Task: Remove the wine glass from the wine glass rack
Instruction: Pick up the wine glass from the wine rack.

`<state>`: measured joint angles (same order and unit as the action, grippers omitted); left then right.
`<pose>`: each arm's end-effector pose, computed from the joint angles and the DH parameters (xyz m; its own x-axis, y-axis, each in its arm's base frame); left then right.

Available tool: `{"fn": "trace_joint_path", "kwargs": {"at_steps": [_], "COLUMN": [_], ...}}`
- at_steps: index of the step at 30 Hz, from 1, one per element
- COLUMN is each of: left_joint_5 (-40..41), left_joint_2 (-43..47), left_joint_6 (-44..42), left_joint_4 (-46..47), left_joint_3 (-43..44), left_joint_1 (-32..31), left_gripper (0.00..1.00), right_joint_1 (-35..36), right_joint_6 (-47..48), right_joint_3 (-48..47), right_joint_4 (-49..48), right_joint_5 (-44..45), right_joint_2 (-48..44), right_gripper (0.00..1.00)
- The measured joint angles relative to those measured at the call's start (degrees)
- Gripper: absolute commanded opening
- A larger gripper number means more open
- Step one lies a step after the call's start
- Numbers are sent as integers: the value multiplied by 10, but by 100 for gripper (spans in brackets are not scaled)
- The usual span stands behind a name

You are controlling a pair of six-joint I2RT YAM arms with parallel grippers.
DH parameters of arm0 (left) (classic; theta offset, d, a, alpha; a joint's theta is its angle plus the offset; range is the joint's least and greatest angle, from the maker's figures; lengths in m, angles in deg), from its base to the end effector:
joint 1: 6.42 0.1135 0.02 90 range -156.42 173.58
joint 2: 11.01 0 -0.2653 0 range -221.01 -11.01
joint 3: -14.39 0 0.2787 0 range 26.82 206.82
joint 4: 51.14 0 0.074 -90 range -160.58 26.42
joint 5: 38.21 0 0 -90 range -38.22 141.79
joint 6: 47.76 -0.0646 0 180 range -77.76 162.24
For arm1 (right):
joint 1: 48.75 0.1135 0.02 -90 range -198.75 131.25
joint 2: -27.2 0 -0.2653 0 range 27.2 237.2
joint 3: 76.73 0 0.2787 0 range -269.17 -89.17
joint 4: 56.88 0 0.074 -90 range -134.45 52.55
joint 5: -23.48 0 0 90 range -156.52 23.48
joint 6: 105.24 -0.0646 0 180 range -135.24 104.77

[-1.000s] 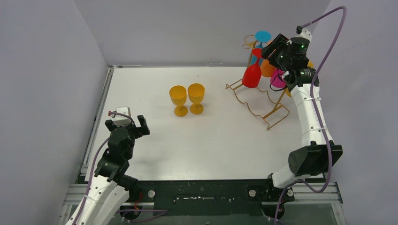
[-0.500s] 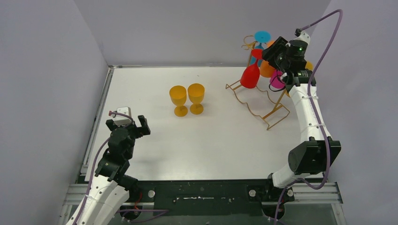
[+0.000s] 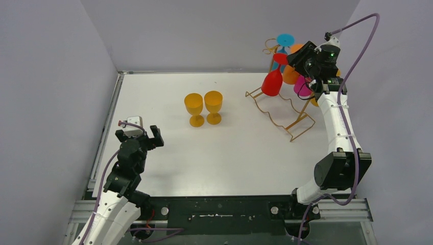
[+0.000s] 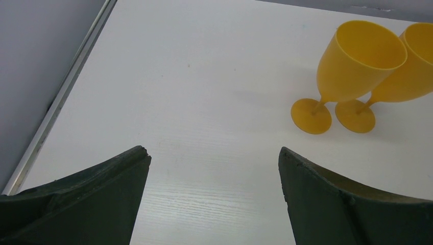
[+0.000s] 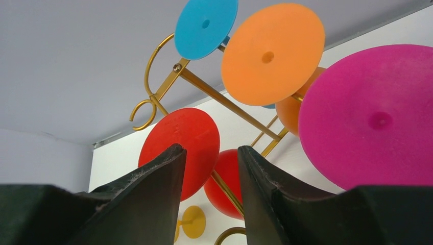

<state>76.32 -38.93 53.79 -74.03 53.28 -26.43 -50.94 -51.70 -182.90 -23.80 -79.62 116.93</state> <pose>0.1869 -0.0395 0.2633 -0.1761 -0.1297 -0.9758 -0.1078 0.9879 -0.1119 0.4175 -0.0013 0.4185 -0.3370 0.5921 -0.7320 0.0255 0.7829 0.6216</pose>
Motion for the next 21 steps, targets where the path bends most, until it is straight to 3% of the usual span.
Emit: {"fn": "trace_joint_path", "kwargs": {"at_steps": [21], "left_joint_5": [-10], "left_joint_2": [2], "left_joint_6": [0], "left_joint_4": [2], "left_joint_3": [-1], "left_joint_1": [6], "left_gripper": [95], "right_joint_1": [-1], "right_joint_6": [-36], "right_joint_3": [-7], "right_joint_4": [-6], "right_joint_5": [-62], "right_joint_2": [2], "right_gripper": [43]}}
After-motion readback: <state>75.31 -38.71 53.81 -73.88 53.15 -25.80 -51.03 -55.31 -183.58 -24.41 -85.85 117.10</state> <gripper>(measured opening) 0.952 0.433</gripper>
